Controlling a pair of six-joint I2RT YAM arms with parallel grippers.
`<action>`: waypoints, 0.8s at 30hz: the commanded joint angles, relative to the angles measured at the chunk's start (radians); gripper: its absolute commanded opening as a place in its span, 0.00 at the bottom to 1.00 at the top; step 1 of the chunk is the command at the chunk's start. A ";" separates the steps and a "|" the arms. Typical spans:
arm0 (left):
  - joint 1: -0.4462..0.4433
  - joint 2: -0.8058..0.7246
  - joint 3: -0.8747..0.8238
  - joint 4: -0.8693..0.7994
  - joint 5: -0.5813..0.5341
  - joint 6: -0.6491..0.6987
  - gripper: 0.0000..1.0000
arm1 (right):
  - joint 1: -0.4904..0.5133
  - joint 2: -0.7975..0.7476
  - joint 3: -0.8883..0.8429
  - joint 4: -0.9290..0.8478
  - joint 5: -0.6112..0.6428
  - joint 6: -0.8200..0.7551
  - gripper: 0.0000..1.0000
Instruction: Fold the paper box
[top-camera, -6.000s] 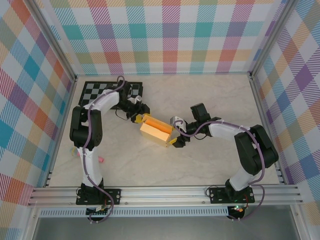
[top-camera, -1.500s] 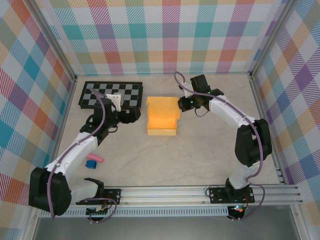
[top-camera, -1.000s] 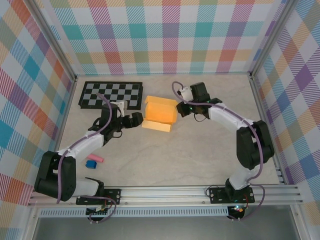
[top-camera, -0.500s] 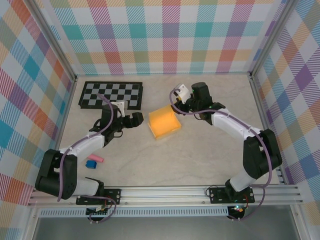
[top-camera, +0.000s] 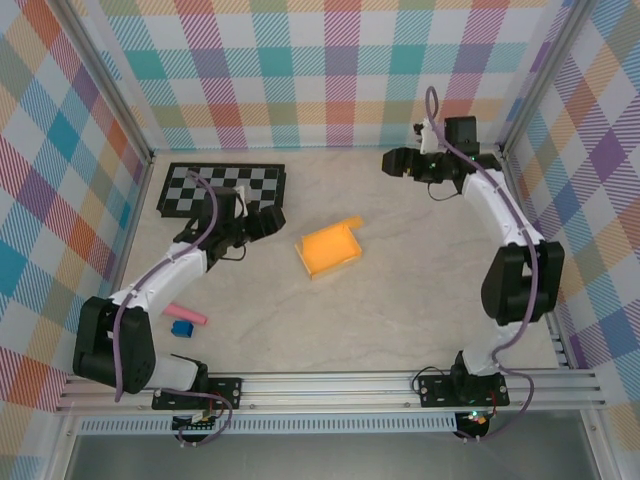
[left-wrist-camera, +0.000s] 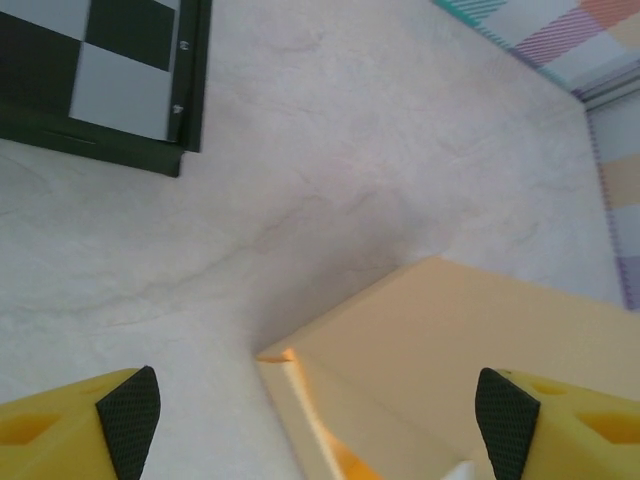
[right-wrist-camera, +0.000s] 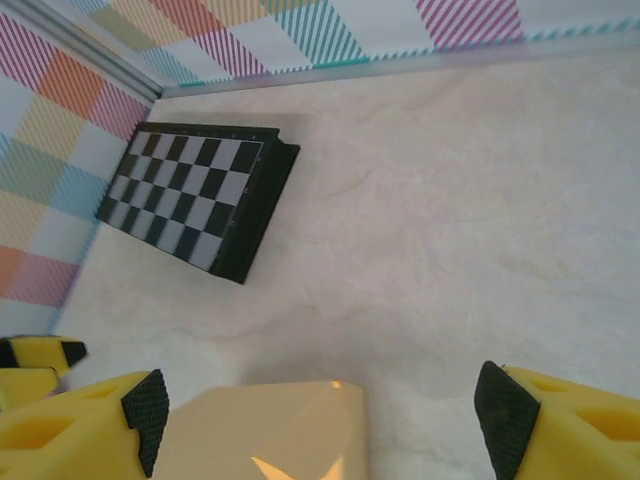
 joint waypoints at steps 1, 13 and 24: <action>0.006 0.074 0.079 -0.239 0.136 -0.214 0.83 | 0.030 0.128 0.064 -0.251 -0.196 0.184 0.84; -0.085 0.212 0.095 -0.125 0.145 -0.455 0.79 | 0.145 0.339 0.151 -0.277 -0.335 0.328 0.87; -0.096 0.279 0.120 -0.049 0.104 -0.497 0.75 | 0.182 0.331 0.104 -0.258 -0.358 0.376 0.86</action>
